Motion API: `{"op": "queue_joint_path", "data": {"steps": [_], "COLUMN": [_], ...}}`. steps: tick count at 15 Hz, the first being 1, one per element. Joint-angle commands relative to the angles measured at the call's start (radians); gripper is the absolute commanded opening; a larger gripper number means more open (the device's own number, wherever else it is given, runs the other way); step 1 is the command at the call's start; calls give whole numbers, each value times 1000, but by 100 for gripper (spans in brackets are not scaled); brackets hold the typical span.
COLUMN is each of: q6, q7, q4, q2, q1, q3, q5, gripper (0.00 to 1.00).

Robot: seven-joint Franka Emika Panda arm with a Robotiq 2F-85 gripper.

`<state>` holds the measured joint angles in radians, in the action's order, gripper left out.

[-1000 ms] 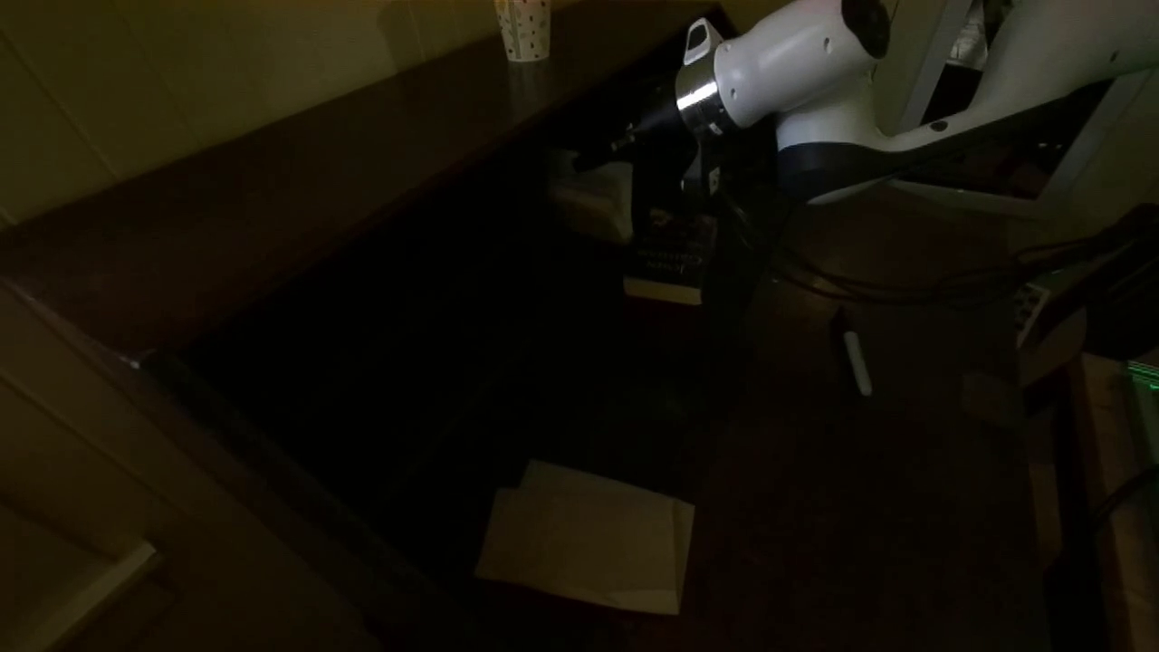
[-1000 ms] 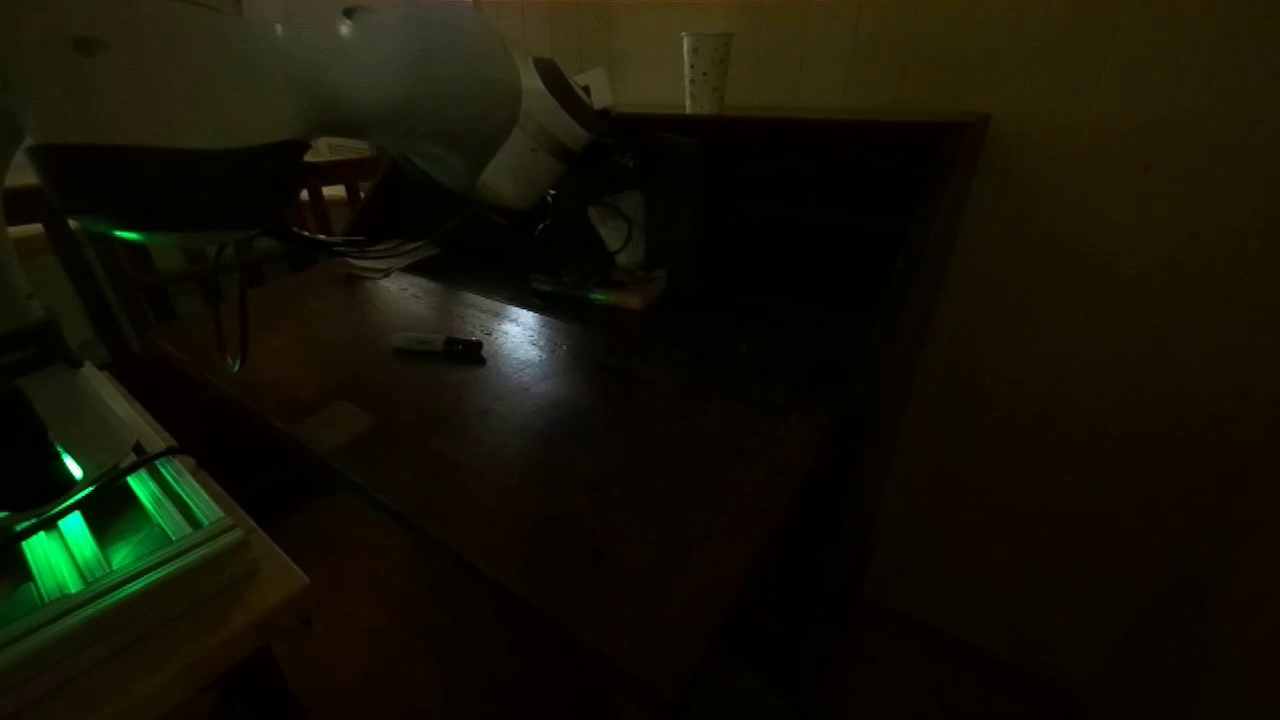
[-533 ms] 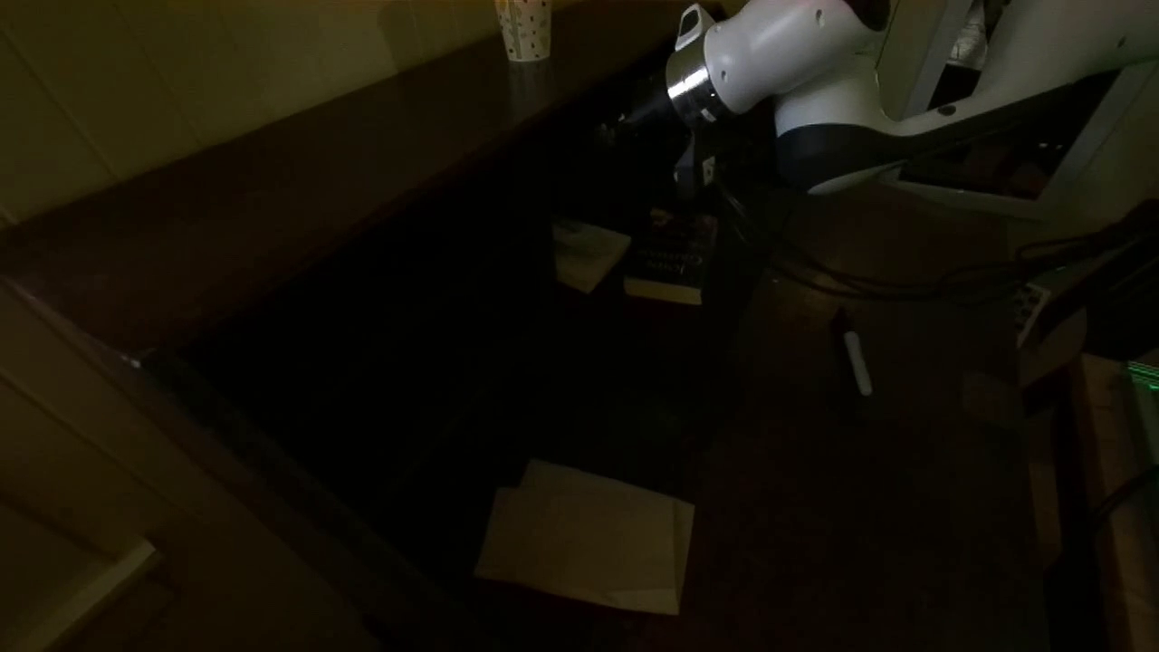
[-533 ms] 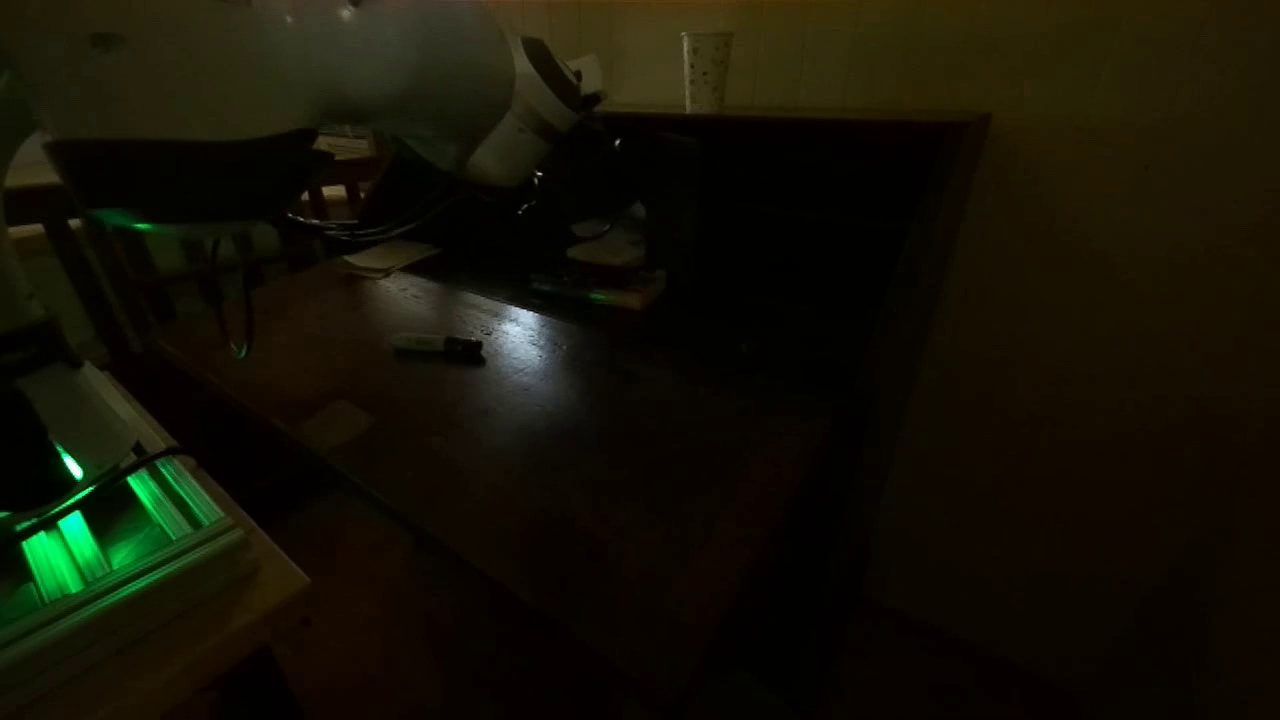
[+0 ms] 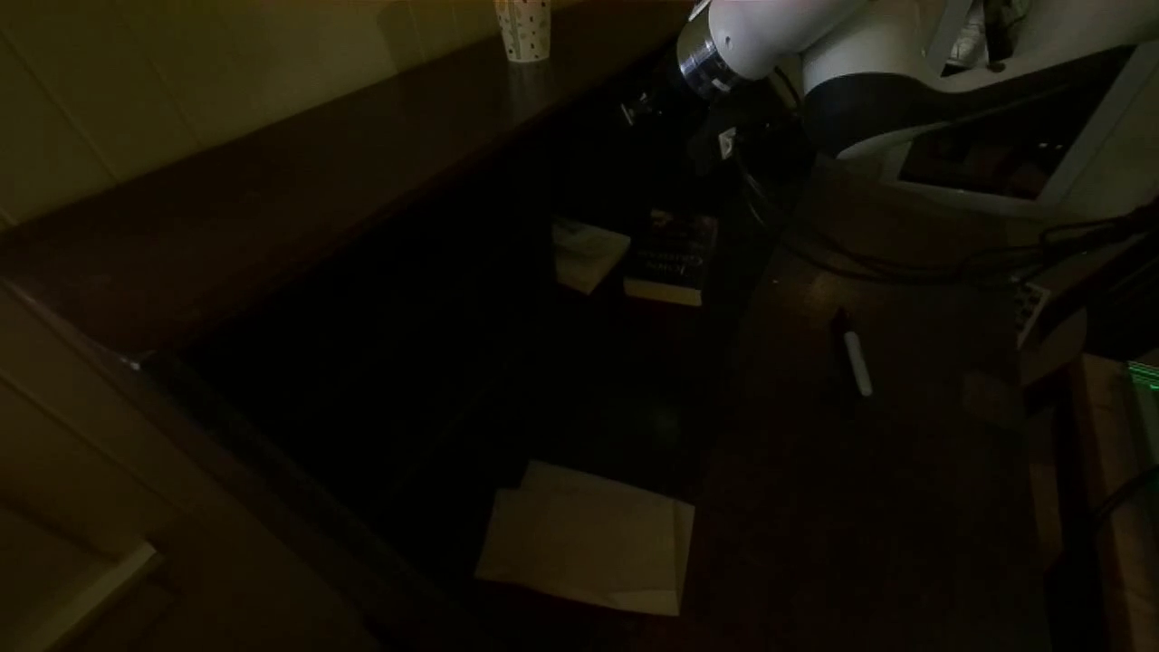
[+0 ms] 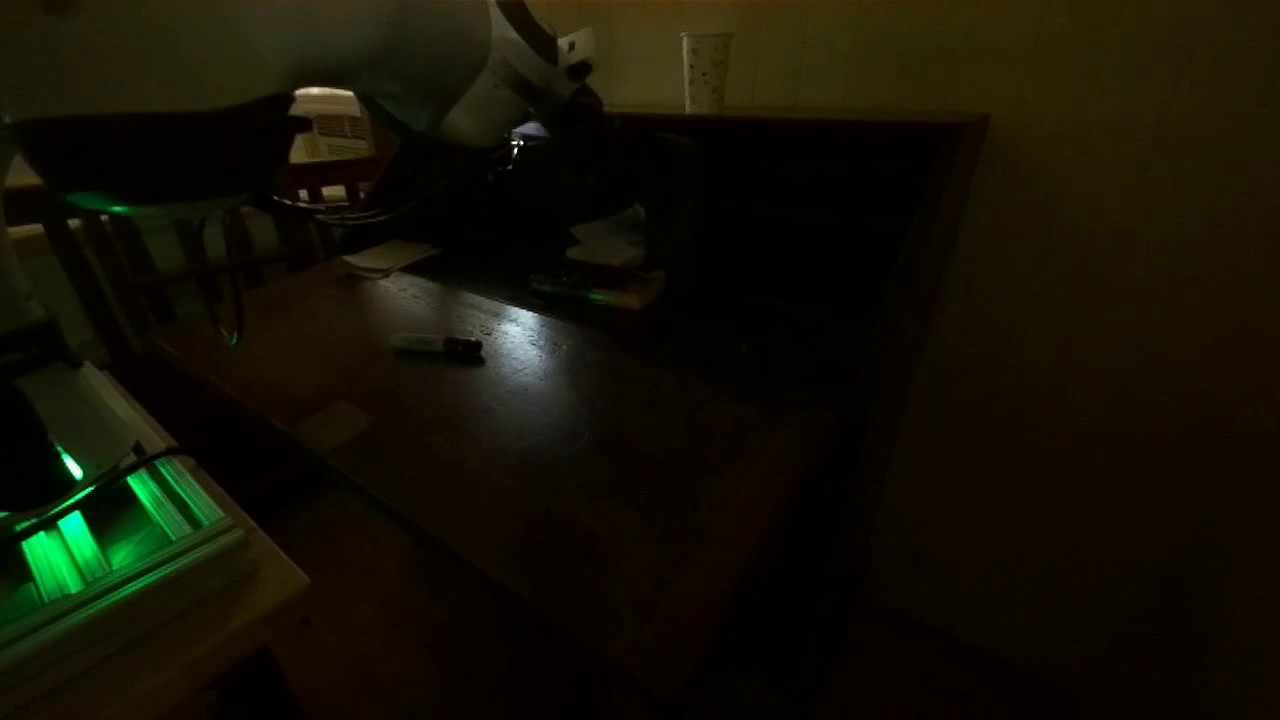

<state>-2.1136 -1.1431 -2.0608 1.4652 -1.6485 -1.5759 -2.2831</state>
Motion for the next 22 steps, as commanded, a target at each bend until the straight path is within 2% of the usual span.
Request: {"op": "queue_joint_path", "data": {"steps": [1, 8, 16, 22], "q6": [98, 108, 114, 105], "q7": [40, 171, 360, 438], "q4": [-66, -108, -163, -208], "q2": [-36, -43, -76, -142], "q1": [69, 131, 169, 203], "q3": [40, 92, 154, 170], "q5": [113, 316, 575, 706], "gripper": [100, 100, 100, 100]}}
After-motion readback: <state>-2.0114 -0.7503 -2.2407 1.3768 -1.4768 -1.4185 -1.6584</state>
